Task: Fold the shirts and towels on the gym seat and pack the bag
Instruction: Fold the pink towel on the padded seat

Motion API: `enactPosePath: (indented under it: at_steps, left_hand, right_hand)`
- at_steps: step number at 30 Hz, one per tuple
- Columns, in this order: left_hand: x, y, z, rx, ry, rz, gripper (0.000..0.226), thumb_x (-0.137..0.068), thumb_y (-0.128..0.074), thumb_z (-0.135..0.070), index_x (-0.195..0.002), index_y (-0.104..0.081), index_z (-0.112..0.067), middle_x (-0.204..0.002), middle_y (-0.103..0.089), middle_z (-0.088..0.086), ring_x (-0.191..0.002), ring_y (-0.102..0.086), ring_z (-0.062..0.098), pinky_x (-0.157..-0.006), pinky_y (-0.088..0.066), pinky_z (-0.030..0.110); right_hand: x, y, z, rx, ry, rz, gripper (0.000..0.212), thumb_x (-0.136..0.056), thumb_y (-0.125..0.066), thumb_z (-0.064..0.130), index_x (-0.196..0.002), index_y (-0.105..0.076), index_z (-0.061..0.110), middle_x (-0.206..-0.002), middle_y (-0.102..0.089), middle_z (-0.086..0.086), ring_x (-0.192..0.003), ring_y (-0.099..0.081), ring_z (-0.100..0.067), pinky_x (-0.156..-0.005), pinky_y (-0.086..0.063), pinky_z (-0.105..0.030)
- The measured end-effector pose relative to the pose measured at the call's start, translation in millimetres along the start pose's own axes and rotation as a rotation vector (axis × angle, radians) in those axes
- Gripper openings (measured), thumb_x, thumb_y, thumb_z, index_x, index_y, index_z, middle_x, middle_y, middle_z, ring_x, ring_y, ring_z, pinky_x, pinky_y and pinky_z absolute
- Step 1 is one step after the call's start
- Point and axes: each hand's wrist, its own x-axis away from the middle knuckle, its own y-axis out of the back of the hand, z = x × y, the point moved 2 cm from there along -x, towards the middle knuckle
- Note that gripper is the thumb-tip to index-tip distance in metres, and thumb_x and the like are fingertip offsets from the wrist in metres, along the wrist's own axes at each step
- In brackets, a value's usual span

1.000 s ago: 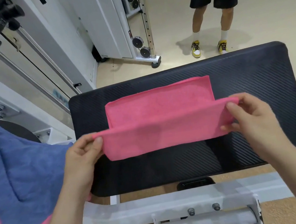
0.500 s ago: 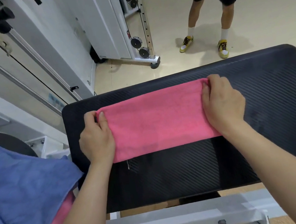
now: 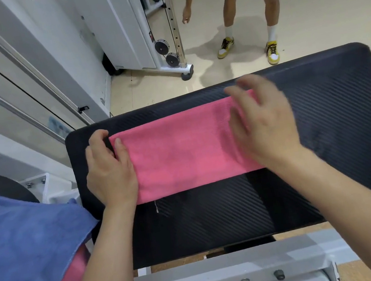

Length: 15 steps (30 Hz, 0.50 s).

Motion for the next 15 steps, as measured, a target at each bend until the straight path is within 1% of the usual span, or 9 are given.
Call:
enactPosePath:
  at_steps: [2,4,5,6,7,8,9,10,15]
  left_hand:
    - [2,3,-7,0.016,-0.054,-0.066,0.025,-0.095,-0.051,-0.023,-0.119,-0.055,-0.014,-0.104,-0.053,0.013,-0.087,-0.053,0.028,-0.069,-0.037,0.033]
    - [14,0,-23,0.009,-0.309,-0.076,0.023,-0.092,-0.053,-0.016,-0.110,-0.065,-0.009,-0.102,-0.058,0.017,-0.089,-0.054,0.030,-0.072,-0.045,0.039]
    - [24,-7,-30,-0.011,-0.439,-0.014,0.026,-0.092,-0.053,-0.018,-0.112,-0.067,-0.009,-0.107,-0.061,0.017,-0.095,-0.056,0.031,-0.079,-0.048,0.043]
    - [35,-16,-33,-0.052,-0.510,0.097,0.033,-0.094,-0.052,-0.025,-0.121,-0.064,-0.012,-0.121,-0.060,0.016,-0.109,-0.055,0.031,-0.091,-0.047,0.047]
    - [43,-24,-34,-0.114,-0.518,0.217,0.043,-0.097,-0.046,-0.036,-0.135,-0.055,-0.018,-0.140,-0.050,0.014,-0.128,-0.046,0.030,-0.106,-0.037,0.050]
    - [48,-31,-31,-0.179,-0.491,0.309,0.052,-0.098,-0.039,-0.047,-0.146,-0.040,-0.026,-0.154,-0.034,0.010,-0.142,-0.029,0.026,-0.116,-0.021,0.051]
    - [49,-35,-27,-0.224,-0.466,0.361,0.058,-0.098,-0.030,-0.055,-0.151,-0.026,-0.033,-0.161,-0.019,0.006,-0.148,-0.014,0.022,-0.120,-0.007,0.050]
    - [48,-37,-23,-0.253,-0.459,0.381,0.060,-0.097,-0.025,-0.059,-0.153,-0.017,-0.037,-0.163,-0.009,0.003,-0.150,-0.004,0.020,-0.120,0.001,0.049]
    - [45,-38,-21,-0.276,-0.475,0.412,0.061,-0.097,-0.019,-0.061,-0.153,-0.008,-0.039,-0.163,0.001,0.000,-0.149,0.007,0.017,-0.119,0.007,0.050]
  right_hand:
    - [17,-10,14,0.011,0.102,0.231,0.044,-0.095,-0.049,0.027,-0.134,-0.055,0.006,-0.143,-0.047,-0.021,-0.131,-0.045,-0.036,-0.101,-0.037,-0.045]
    - [33,-21,14,0.090,0.094,0.410,0.057,-0.099,-0.036,0.043,-0.147,-0.038,0.013,-0.156,-0.029,-0.013,-0.145,-0.025,-0.029,-0.115,-0.022,-0.047]
    - [38,-26,12,0.122,0.083,0.446,0.061,-0.099,-0.032,0.047,-0.150,-0.033,0.015,-0.159,-0.024,-0.010,-0.147,-0.020,-0.026,-0.117,-0.017,-0.047]
    - [41,-29,9,0.150,0.080,0.464,0.063,-0.099,-0.030,0.050,-0.152,-0.029,0.017,-0.160,-0.022,-0.009,-0.148,-0.018,-0.025,-0.118,-0.014,-0.046]
    - [42,-31,7,0.168,0.084,0.474,0.064,-0.098,-0.029,0.051,-0.153,-0.027,0.018,-0.160,-0.020,-0.008,-0.148,-0.017,-0.024,-0.119,-0.013,-0.045]
    - [43,-32,5,0.175,0.092,0.480,0.065,-0.098,-0.029,0.053,-0.153,-0.026,0.019,-0.161,-0.020,-0.007,-0.148,-0.016,-0.024,-0.119,-0.012,-0.045]
    - [43,-30,1,0.178,0.098,0.485,0.065,-0.098,-0.028,0.054,-0.153,-0.025,0.019,-0.161,-0.019,-0.007,-0.149,-0.016,-0.023,-0.119,-0.012,-0.045]
    - [43,-28,-4,0.184,0.094,0.490,0.067,-0.098,-0.028,0.056,-0.154,-0.024,0.020,-0.161,-0.017,-0.007,-0.149,-0.015,-0.023,-0.120,-0.012,-0.045]
    - [48,-19,-32,0.201,-0.008,0.524,0.074,-0.095,-0.023,0.063,-0.156,-0.011,0.022,-0.163,-0.005,-0.005,-0.150,-0.003,-0.021,-0.119,-0.004,-0.045]
